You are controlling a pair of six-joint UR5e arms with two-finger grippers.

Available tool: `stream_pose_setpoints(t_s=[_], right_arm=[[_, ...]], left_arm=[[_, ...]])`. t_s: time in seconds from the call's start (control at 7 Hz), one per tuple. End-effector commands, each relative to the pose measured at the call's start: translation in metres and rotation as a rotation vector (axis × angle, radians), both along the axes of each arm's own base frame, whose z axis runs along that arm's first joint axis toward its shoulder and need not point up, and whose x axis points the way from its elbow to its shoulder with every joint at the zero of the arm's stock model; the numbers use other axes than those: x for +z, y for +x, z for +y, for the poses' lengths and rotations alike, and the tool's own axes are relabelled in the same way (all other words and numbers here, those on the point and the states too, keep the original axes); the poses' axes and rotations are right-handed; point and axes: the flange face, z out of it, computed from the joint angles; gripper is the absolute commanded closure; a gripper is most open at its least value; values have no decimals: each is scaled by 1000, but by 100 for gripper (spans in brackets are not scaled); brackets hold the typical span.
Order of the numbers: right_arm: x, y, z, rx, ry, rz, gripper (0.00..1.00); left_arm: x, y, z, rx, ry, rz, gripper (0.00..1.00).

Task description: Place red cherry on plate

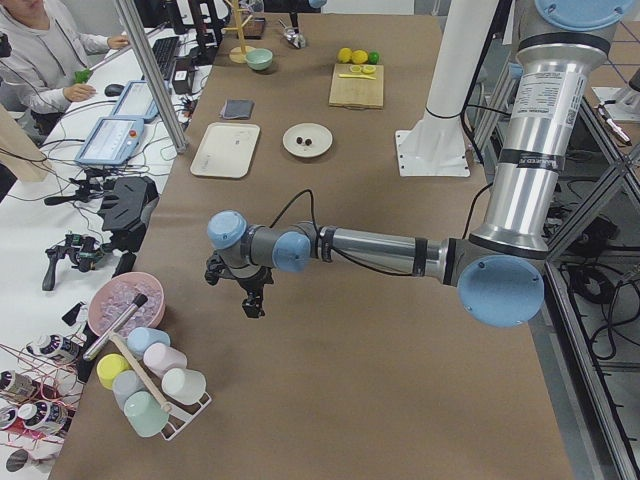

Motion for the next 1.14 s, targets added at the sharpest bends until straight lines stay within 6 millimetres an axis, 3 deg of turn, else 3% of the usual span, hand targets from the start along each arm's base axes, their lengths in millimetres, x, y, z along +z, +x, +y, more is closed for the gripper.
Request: stream_pose_setpoints(t_s=[0.0,0.14,0.43,0.57,0.86,1.0], right_arm=[[90,70,33,-53,-13,0,0],[116,79,42,-33,-14,0,0],[127,89,44,-3,-41,7,0],[137,90,52,19,-74,13,0],[139,90,53,42,-86,17,0],[139,90,54,43,-88,17,0]], left_arm=[[36,-29,27,-18,-33,-10,2],[55,-50,32,-18,-36,-12,2],[59,-71,33,-53,-43,-14,2],[64,-74,31,-62,-57,-18,2],[50,-75,26,-61,-17,-21,2],[53,-76,29,-62,-22,-20,2]])
